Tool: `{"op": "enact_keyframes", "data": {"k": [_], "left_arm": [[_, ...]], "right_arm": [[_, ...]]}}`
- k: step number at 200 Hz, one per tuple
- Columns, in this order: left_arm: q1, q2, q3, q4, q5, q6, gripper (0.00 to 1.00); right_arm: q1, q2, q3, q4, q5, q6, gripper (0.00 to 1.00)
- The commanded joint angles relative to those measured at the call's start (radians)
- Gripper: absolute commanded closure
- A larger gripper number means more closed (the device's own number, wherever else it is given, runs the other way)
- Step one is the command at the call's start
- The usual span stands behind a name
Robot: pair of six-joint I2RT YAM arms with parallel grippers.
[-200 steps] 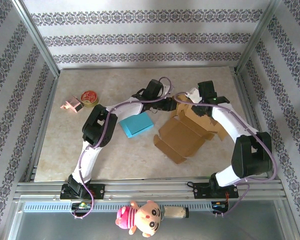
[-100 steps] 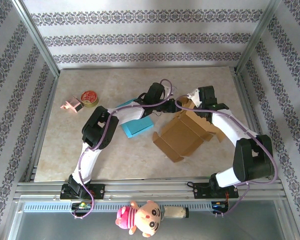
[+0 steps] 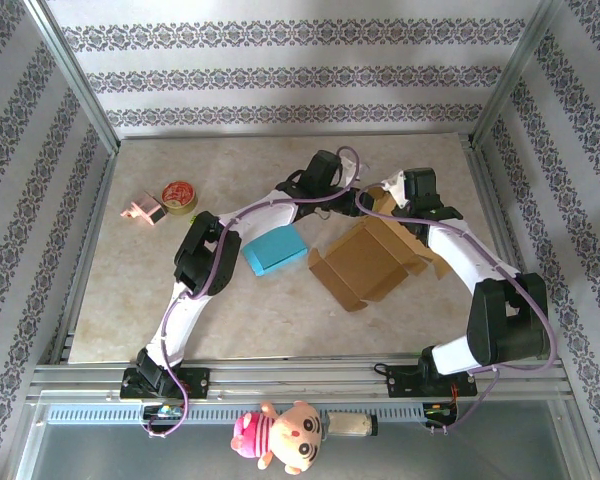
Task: Fold the paper box
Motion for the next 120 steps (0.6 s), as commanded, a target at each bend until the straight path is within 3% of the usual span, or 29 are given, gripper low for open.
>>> {"op": "enact_keyframes", "data": {"k": [1,22,34,40,71,102,120], "left_arm": [[-0.02,0.011,0.093,0.189,0.123,-0.148,0.72],[-0.029,0.014,0.06,0.366,0.174,-0.296,0.58],[-0.032,0.002,0.015,0.422,0.173,-0.304,0.44],[-0.031,-0.013,-0.019,0.431,0.168,-0.284,0.42],[0.003,-0.176,-0.197,0.288,0.035,-0.015,0.4],[0.036,-0.278,-0.249,-0.025,-0.229,0.312,0.22],[0.054,-0.266,-0.234,-0.134,-0.213,0.37,0.23]], "right_arm": [[-0.005,-0.008,0.003,-0.021,-0.047,0.002,0.67],[-0.019,-0.008,0.003,-0.023,-0.065,0.012,0.67],[-0.029,-0.003,0.009,-0.028,-0.084,0.02,0.67],[-0.034,0.0,0.015,-0.032,-0.089,0.024,0.67],[-0.06,0.017,0.042,-0.084,-0.158,0.027,0.67],[-0.1,0.078,0.099,-0.194,-0.293,0.028,0.67],[-0.137,0.144,0.162,-0.257,-0.363,0.046,0.67]]}}
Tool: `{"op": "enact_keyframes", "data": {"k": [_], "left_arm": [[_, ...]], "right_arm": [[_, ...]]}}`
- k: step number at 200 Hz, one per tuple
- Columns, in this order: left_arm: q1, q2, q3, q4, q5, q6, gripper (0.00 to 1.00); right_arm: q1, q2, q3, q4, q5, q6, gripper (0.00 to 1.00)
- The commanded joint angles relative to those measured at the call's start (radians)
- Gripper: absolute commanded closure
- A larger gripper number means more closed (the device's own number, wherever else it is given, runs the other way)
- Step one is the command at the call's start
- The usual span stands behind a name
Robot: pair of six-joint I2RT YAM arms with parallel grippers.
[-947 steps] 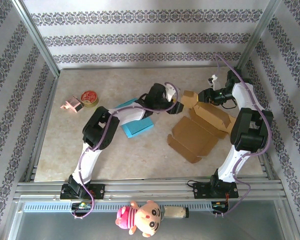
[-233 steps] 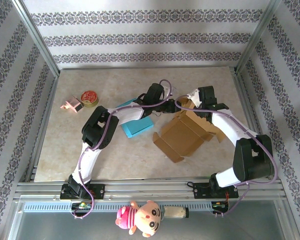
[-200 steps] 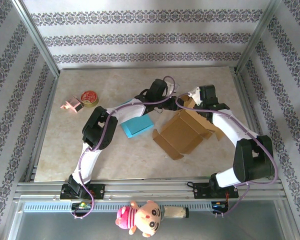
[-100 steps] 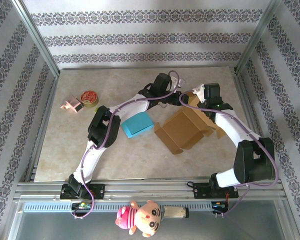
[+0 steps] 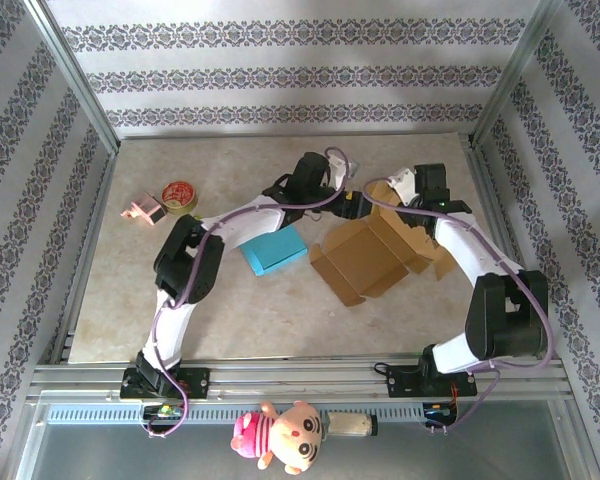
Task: Fold the paper box
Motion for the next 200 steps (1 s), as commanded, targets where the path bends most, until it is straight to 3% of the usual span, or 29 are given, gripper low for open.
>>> {"op": "enact_keyframes", "data": {"k": [1,21,60,77,116,129,165,200], "left_arm": [[0.035,-0.036,0.015,-0.202,-0.088,0.224,0.23],[0.036,-0.01,0.022,-0.251,-0.037,0.247,0.23],[0.05,0.093,0.136,-0.311,-0.094,0.283,0.24],[0.076,0.194,0.304,-0.407,-0.085,0.332,0.24],[0.108,0.459,0.73,-0.566,0.045,0.417,0.27],[0.116,0.527,0.82,-0.563,0.105,0.418,0.28],[0.135,0.601,0.868,-0.475,0.105,0.437,0.25],[0.149,0.632,0.869,-0.354,0.301,0.381,0.24]], "right_arm": [[-0.043,0.083,0.071,-0.139,-0.147,0.038,0.67],[-0.088,0.178,0.174,-0.22,-0.206,0.058,0.69],[-0.141,0.293,0.294,-0.303,-0.279,0.066,0.71],[-0.142,0.295,0.294,-0.306,-0.279,0.054,0.72],[-0.137,0.234,0.24,-0.251,-0.274,0.049,0.71],[-0.136,0.215,0.228,-0.239,-0.261,0.051,0.71],[-0.127,0.193,0.236,-0.247,-0.247,0.034,0.71],[-0.115,0.188,0.26,-0.262,-0.236,0.025,0.71]]}}
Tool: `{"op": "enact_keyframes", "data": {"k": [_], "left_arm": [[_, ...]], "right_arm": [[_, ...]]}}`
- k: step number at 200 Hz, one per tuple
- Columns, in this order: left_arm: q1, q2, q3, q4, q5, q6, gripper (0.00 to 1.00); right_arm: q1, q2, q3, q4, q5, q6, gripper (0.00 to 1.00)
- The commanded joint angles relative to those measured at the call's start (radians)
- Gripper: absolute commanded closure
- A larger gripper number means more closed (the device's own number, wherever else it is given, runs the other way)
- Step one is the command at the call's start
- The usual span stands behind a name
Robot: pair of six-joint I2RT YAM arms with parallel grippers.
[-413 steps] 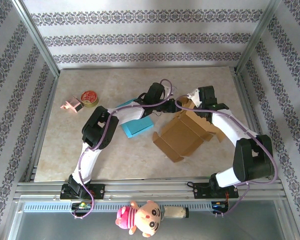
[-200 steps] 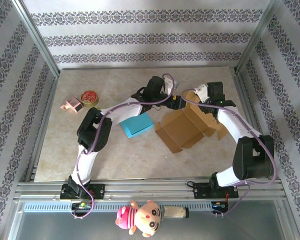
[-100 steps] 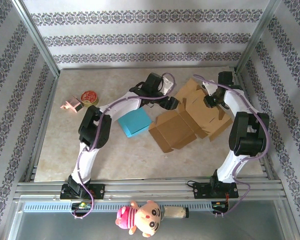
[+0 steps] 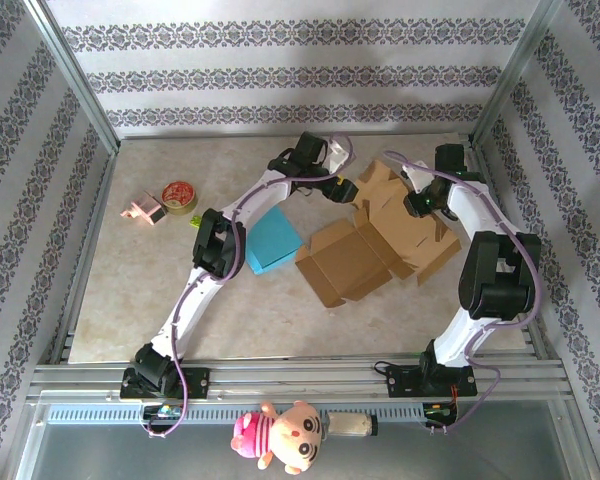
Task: Fold the paper box
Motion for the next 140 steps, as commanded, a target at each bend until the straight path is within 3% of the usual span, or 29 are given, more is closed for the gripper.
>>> {"op": "enact_keyframes", "data": {"k": [1,59,103,140], "left_arm": [[0.016,0.023,0.036,0.114,0.162,-0.02,0.24],[0.016,0.063,0.036,0.242,0.154,-0.097,0.41],[0.016,0.049,0.033,0.238,0.167,-0.115,0.69],[0.017,-0.042,-0.05,0.228,0.147,-0.109,0.73]], "right_arm": [[0.016,-0.032,0.016,-0.03,0.017,-0.016,0.71],[0.058,-0.04,0.019,-0.031,0.02,-0.045,0.72],[0.069,-0.027,0.044,-0.045,0.06,-0.044,0.72],[0.069,-0.026,0.045,-0.027,0.115,-0.036,0.72]]}}
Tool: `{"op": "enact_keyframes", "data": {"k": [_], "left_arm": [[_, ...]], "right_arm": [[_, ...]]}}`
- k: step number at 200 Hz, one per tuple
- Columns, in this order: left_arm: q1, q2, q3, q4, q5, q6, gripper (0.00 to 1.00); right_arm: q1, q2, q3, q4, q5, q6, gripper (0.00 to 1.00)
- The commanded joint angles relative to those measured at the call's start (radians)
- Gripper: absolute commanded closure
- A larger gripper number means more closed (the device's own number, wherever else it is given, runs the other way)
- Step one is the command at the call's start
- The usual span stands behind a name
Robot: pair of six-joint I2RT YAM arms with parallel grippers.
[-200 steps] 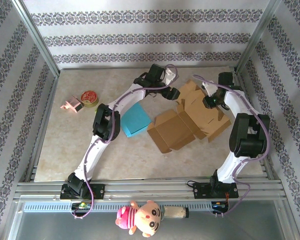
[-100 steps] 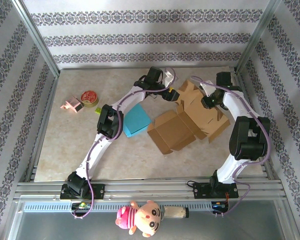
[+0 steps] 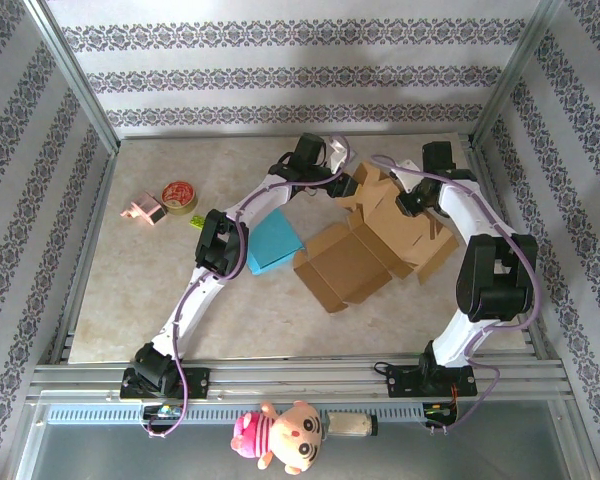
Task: Fold the paper box
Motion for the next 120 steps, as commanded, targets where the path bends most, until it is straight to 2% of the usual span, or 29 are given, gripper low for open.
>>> {"op": "enact_keyframes", "data": {"k": [1,28,60,89,120], "left_arm": [[0.01,-0.096,-0.05,0.031,0.01,-0.004,0.74],[0.004,-0.14,-0.09,0.036,0.015,-0.053,1.0],[-0.032,-0.204,-0.154,0.029,-0.006,-0.109,1.0],[-0.064,-0.28,-0.259,0.036,-0.15,-0.187,1.0],[-0.104,-0.387,-0.475,0.213,-0.242,-0.273,1.0]], "right_arm": [[0.004,-0.014,0.025,-0.002,0.054,-0.006,0.72],[0.008,-0.02,0.023,0.019,0.085,0.005,0.72],[0.024,-0.042,-0.004,0.093,0.152,0.04,0.72],[0.043,-0.065,-0.041,0.172,0.235,0.062,0.72],[0.065,-0.101,-0.093,0.252,0.281,0.062,0.72]]}}
